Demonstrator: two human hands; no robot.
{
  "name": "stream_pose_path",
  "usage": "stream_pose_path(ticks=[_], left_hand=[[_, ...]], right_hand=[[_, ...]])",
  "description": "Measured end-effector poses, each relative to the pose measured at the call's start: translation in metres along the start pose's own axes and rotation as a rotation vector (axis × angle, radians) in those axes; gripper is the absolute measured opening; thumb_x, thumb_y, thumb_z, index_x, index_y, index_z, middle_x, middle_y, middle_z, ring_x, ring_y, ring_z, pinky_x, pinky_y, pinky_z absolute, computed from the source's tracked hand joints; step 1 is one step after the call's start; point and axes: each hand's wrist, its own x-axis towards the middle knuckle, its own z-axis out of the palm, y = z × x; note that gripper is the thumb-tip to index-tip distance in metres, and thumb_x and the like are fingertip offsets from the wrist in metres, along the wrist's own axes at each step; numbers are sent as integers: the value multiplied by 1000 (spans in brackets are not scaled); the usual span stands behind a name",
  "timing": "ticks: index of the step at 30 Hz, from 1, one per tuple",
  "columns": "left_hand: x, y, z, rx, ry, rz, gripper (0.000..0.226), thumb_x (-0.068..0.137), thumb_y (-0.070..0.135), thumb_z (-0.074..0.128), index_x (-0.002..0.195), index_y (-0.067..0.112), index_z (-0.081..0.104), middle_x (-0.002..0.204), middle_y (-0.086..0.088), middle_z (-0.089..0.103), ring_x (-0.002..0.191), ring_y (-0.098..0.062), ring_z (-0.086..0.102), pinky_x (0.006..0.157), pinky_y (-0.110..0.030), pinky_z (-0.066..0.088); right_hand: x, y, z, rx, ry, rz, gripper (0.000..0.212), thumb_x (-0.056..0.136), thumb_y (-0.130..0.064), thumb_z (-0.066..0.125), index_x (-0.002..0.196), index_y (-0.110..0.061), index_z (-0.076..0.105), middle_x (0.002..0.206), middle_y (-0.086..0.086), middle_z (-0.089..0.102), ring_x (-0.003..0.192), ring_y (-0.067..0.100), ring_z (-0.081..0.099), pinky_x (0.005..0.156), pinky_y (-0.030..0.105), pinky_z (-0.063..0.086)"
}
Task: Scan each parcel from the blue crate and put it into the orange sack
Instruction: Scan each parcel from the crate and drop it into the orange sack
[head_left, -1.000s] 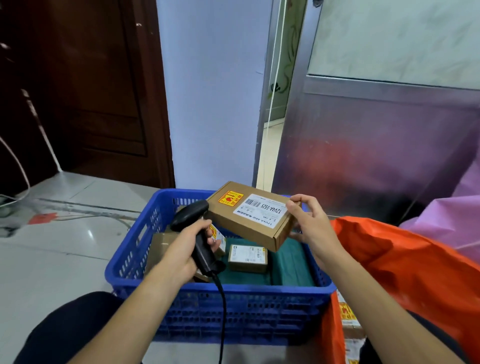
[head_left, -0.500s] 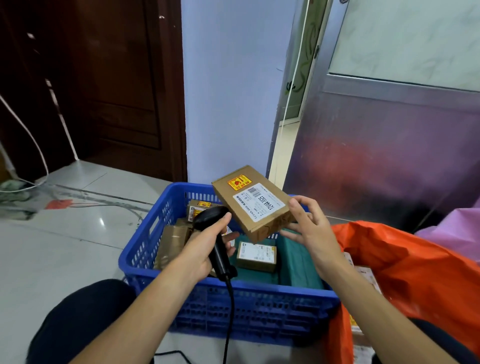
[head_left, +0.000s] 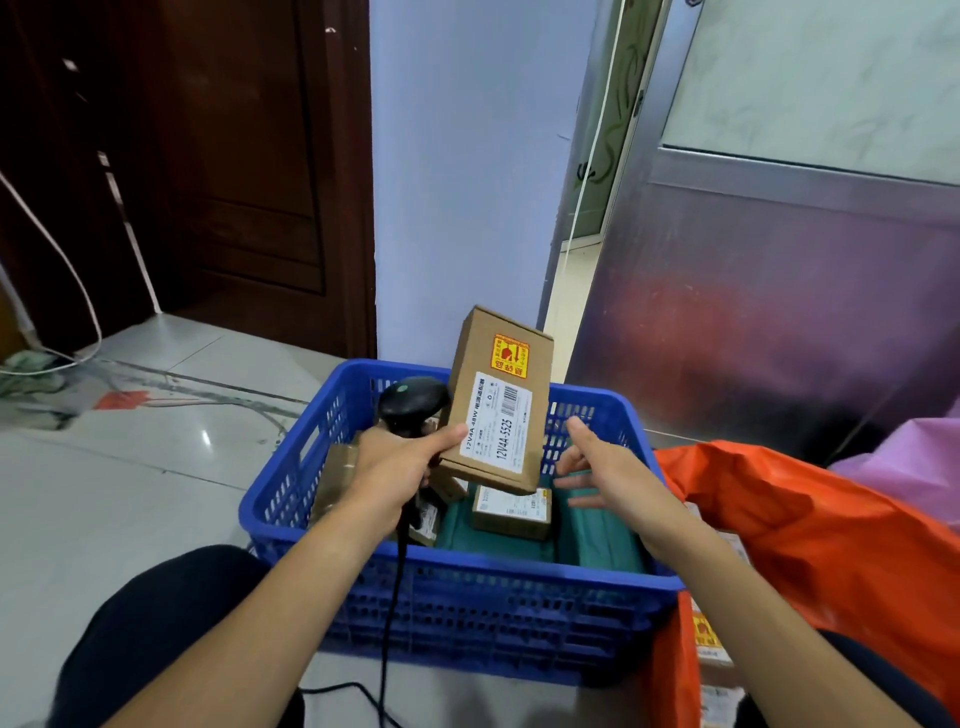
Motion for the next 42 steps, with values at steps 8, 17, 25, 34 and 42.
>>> stream_pose_path(ticks=[8,17,25,34,42], left_hand=[[-2,1,1,87,-112,27,38,74,26,94,99,4,75,63,5,71,49,-6,54,52,-25,48],[-10,-1,8,57,-307,-85,40,75,26,92,105,6,75,75,-5,75,51,-12,54,55,-29,46],[-2,-6,11,-153,-83,-175,38,84,30,86,108,3,74,59,-2,68,52,-15,51,53,-29,47],[8,-10,7,-243,-150,-229,50,79,46,86,110,10,72,99,-7,81,55,-12,51,57,-28,48],[7,-10,8,-346,-164,-177,59,65,44,91,113,11,80,90,-7,73,52,-10,52,51,-25,50]], right_hand=[[-2,1,-19,-21,161,-22,38,102,-47,57,123,-16,54,119,4,65,94,21,73,77,41,62],[-7,-7,-34,202,256,-61,53,100,-53,57,111,-2,70,67,1,69,53,15,56,57,31,40],[-8,-9,-34,416,258,-110,50,98,-44,63,128,-4,59,102,18,77,57,20,65,61,32,53],[-15,-16,-32,691,98,-110,25,100,-28,58,121,-14,58,113,20,74,77,32,74,76,34,63],[-18,-14,-13,753,-67,-90,34,97,-22,63,129,-9,59,123,21,72,98,38,75,82,33,63]])
